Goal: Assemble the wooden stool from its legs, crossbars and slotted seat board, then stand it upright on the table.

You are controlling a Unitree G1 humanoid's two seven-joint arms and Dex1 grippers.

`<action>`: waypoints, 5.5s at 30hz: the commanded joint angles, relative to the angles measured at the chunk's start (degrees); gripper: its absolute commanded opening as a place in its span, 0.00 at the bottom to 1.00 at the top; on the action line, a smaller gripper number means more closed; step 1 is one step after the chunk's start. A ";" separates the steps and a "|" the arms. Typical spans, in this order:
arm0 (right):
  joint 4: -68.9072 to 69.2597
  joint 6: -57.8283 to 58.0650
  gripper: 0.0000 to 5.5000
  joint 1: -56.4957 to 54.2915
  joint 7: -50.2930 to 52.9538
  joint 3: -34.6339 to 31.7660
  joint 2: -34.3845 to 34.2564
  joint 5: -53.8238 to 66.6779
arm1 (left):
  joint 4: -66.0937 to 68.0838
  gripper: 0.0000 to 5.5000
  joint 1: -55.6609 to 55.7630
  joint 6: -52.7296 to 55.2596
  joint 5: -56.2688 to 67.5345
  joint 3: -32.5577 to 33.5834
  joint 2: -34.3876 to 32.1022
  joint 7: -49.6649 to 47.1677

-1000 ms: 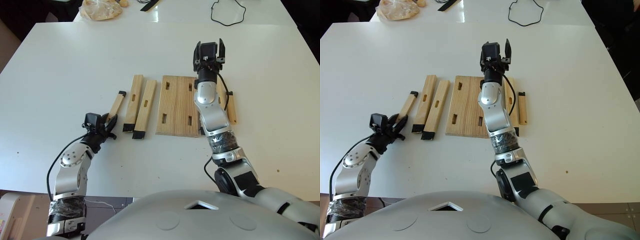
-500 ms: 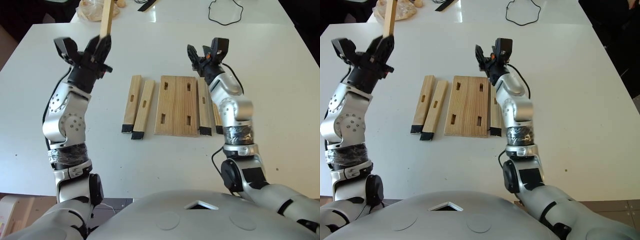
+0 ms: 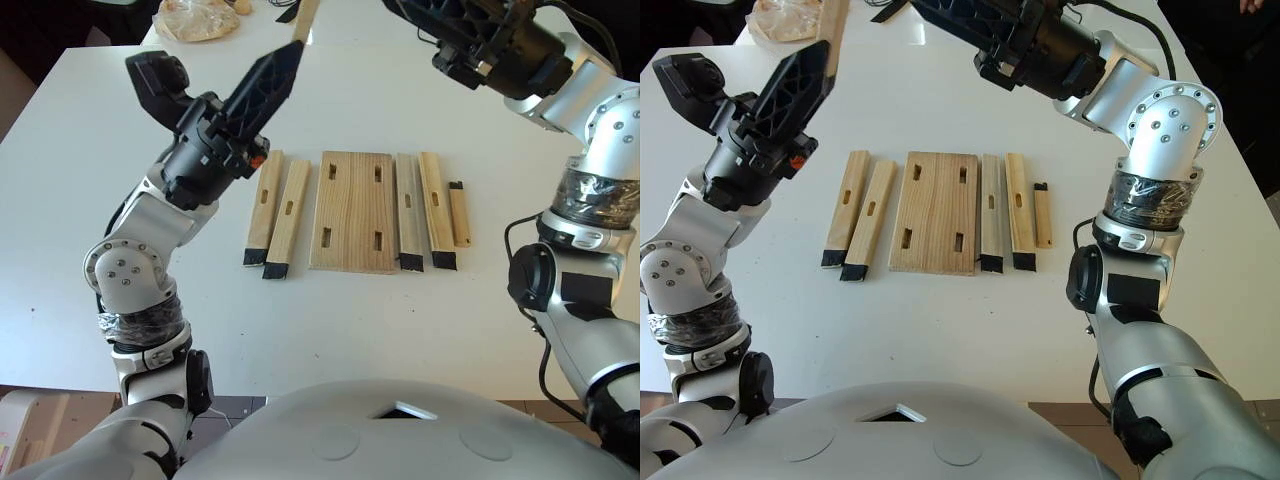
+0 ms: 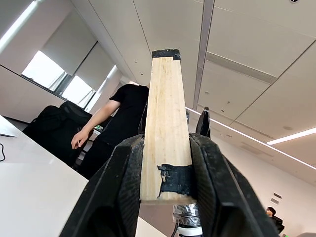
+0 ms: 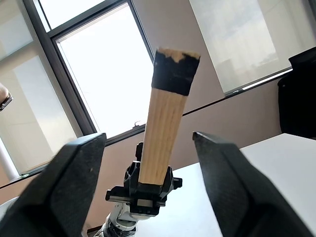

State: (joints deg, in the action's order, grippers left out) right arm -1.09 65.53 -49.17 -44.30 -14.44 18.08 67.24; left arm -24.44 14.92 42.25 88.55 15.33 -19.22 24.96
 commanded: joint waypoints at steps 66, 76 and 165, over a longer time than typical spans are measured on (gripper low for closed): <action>8.86 -37.76 0.24 27.80 -19.10 10.71 25.36 -36.50 | 9.74 0.43 15.71 -15.04 -62.73 -5.81 14.58 -51.34; -8.93 -56.39 0.24 21.54 -30.59 19.34 23.36 -46.66 | 11.89 0.43 12.29 -20.85 -77.89 -13.02 21.69 -52.80; -31.40 -63.45 0.24 29.97 -25.21 16.57 15.08 -48.31 | 31.90 0.43 22.61 -30.79 -75.67 -2.84 21.34 -34.99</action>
State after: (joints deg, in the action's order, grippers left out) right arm -30.81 -0.94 -24.23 -69.86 -0.37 33.72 22.42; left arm 8.36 37.29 10.52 12.53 12.20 2.66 -9.88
